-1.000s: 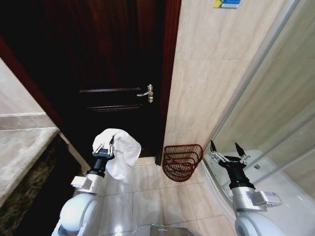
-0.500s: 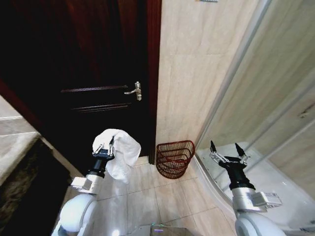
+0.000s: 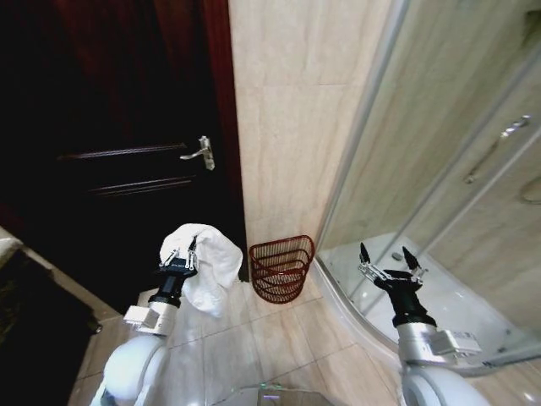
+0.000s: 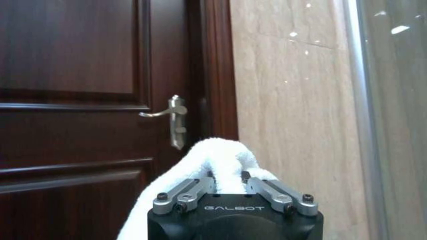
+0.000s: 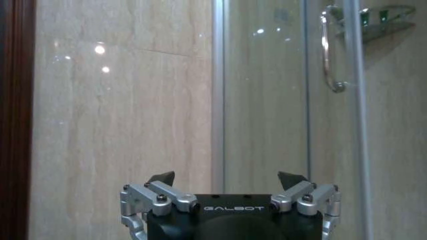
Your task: Discard the used towel into the hamper.
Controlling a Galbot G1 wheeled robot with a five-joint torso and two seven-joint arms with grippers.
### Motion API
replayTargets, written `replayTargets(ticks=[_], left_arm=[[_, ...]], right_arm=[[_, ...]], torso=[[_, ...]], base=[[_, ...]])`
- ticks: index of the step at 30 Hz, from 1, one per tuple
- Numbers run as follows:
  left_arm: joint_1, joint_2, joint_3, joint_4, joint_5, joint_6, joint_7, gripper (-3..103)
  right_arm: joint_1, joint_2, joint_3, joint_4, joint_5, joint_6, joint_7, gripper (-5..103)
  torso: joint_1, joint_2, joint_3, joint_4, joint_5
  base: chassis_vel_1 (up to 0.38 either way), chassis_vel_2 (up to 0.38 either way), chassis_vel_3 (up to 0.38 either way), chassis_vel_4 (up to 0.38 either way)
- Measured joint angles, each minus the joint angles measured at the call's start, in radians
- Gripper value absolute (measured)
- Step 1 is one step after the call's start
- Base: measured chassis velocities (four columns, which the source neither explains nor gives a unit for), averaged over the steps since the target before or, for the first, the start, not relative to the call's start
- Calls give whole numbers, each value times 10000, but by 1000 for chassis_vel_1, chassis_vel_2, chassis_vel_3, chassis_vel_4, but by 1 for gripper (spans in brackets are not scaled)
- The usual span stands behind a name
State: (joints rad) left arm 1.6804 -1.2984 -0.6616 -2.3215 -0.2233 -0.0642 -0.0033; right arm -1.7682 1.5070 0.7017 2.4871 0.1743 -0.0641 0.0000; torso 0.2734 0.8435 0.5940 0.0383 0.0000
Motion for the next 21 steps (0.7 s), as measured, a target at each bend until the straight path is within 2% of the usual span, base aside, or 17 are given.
replayTargets(ticks=[14, 21], left_arm=[[-220, 104, 13, 518, -241, -186, 6, 11], [-292, 63, -86, 802, -775, -318, -29, 11]], right_arm=[[105, 133, -104, -5, -183, 7, 111, 100], [150, 221, -102, -121, -389, 9, 209, 100]], torso=[[-266, -627, -361, -1, -1], [-389, -901, -512, -1, -1]], base=[[-18, -15, -26, -29], [-7, -5, -8, -6]])
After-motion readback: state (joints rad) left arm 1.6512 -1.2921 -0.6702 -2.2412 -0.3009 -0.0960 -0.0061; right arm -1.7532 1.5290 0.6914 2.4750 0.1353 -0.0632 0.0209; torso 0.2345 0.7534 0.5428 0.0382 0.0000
